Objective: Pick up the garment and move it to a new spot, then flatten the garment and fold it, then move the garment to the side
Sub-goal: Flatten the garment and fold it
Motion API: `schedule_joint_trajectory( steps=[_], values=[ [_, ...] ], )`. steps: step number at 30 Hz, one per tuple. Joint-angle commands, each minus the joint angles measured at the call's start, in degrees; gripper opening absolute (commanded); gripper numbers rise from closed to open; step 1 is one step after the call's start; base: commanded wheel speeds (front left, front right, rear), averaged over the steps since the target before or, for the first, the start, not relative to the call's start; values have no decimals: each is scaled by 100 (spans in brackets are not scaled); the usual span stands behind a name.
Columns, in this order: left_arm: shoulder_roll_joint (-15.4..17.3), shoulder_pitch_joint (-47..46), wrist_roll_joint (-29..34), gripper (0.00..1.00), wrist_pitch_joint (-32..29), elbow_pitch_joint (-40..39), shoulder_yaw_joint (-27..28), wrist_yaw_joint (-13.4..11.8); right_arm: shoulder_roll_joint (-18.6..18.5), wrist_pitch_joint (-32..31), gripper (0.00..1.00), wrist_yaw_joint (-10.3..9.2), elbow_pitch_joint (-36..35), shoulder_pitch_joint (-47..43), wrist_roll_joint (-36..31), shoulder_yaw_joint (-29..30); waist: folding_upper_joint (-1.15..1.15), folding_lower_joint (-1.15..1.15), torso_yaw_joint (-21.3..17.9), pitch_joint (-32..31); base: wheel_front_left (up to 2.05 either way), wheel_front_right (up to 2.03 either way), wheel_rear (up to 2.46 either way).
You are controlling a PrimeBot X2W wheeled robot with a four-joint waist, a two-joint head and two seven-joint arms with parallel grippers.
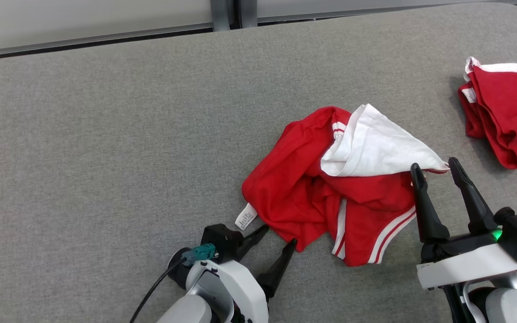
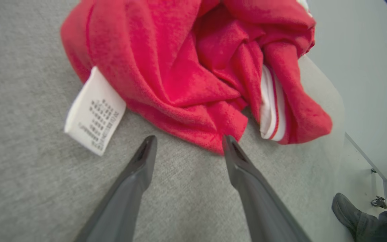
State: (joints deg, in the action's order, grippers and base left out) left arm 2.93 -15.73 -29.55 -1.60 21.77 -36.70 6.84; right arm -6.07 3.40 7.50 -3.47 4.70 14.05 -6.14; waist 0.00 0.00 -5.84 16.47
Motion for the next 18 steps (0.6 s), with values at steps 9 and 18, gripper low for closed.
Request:
schedule_joint_trajectory(
  steps=[9,18],
  values=[
    [42,-539,-122,0,612,485,-56,-126,53,134,100,-2,111,132,15,94,0,0,0,166,0,0,0],
    [934,-678,735,0,1110,-310,175,-936,107,180,100,-2,261,111,69,207,0,0,229,54,0,0,0]
  ],
)
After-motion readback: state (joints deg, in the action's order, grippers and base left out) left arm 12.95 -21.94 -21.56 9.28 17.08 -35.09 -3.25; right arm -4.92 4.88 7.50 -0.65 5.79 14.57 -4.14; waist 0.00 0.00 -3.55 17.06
